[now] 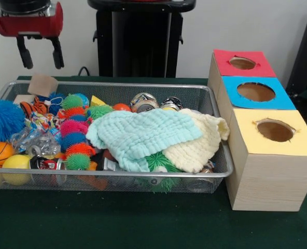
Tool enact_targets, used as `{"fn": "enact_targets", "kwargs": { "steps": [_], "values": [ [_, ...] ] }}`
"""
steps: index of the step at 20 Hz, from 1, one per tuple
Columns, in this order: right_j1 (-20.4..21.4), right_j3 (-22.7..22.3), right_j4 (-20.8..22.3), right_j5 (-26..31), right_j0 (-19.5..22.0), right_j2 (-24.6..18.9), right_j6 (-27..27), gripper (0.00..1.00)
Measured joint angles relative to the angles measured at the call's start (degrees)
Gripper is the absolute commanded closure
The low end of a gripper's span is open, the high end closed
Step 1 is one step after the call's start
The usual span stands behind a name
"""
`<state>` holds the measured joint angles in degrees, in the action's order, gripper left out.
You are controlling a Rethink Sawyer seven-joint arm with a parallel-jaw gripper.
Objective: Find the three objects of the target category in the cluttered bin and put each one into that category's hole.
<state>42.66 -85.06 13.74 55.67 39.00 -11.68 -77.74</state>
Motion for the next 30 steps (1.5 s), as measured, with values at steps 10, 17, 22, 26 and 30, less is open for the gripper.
{"fn": "enact_targets", "kwargs": {
  "steps": [10, 17, 22, 26, 30],
  "values": [
    [-2.09, -1.67, 0.13, -5.75, 0.02, 0.01, 0.00, 0.00],
    [-8.61, -0.44, 0.27, -10.80, 0.00, 0.00, 0.00, 0.00],
    [-15.61, 3.14, 0.47, -14.14, -0.07, -0.01, 0.00, 0.00],
    [-18.75, 4.74, 0.46, -14.16, -0.08, -0.01, 0.00, 0.00],
    [-20.59, 5.75, 0.42, -14.18, -0.08, -0.02, 0.00, 0.00]
  ]
}}
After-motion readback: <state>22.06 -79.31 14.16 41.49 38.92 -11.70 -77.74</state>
